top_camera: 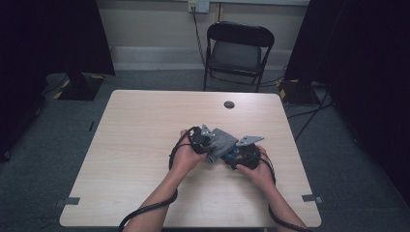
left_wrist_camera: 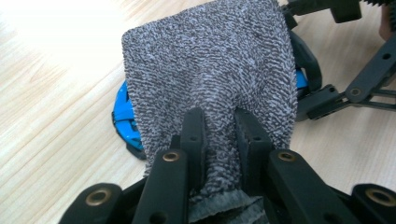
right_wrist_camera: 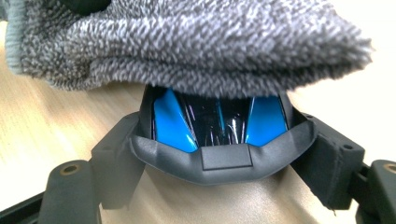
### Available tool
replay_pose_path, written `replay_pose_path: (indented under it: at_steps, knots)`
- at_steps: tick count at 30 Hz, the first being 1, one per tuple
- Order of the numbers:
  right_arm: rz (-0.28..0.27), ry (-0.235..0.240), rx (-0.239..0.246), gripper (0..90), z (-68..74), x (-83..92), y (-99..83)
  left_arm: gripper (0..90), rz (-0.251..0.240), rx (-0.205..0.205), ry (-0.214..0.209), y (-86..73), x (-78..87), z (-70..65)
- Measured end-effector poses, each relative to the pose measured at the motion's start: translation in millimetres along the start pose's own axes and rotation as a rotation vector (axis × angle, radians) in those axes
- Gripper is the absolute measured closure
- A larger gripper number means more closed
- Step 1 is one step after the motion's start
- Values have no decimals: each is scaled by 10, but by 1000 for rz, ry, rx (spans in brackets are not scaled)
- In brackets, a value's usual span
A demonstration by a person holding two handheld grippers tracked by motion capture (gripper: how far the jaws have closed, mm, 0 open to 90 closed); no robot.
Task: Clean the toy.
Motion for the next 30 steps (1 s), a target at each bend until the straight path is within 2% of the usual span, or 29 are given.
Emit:
replay_pose_path:
  at_steps: [9, 20, 27, 30]
  knots:
    - [0, 0, 0, 233, 0, 0, 0, 759, -14, 36, 1, -54, 25, 97]
    - [0, 0, 0, 233, 1, 0, 0, 758, -12, 47, 20, -89, 56, 173]
    - [0, 0, 0, 233, 1, 0, 0, 758, -9, 78, 27, -131, 89, 245]
    - [0, 0, 0, 232, 0, 0, 0, 758, -10, 78, 33, -139, 92, 261]
Point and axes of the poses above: each handheld gripper's, and its own axes: x roughly backward along the jaws, y roughly out of its top, z roughly to its left, the point moved 3 cm from there along -x, roughly forward along the jaws, and after that the axes turned 11 degrees about -y, right-handed, at the moved point
